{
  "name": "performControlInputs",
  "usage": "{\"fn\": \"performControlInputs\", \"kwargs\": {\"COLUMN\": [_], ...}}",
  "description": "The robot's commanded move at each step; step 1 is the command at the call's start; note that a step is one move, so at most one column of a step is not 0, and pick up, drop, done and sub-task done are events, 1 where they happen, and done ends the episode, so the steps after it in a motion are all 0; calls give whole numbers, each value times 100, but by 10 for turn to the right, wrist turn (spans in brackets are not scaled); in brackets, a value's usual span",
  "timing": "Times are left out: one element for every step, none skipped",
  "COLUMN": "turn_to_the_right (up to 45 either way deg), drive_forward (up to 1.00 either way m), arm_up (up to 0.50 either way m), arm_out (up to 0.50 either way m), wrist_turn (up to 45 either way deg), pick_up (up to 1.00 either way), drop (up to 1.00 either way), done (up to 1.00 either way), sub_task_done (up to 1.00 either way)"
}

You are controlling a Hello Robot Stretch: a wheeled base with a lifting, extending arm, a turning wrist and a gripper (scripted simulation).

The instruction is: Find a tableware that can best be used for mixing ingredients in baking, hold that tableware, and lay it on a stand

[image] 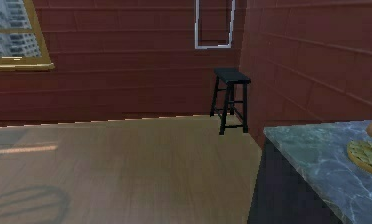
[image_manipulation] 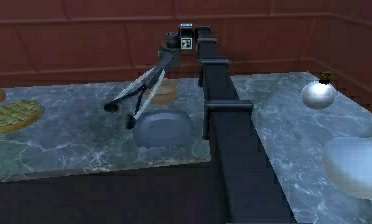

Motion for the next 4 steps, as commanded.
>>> {"fn": "performControlInputs", "kwargs": {"turn_to_the_right": [0, 0, 0, 0], "drive_forward": [0, 0, 0, 0], "arm_up": [0, 0, 0, -12], "arm_out": [0, 0, 0, 0], "wrist_turn": [450, 450, 150, 0], "pick_up": [0, 0, 0, 0], "drop": [0, 0, 0, 0], "done": [0, 0, 0, 0], "sub_task_done": [0, 0, 0, 0]}}
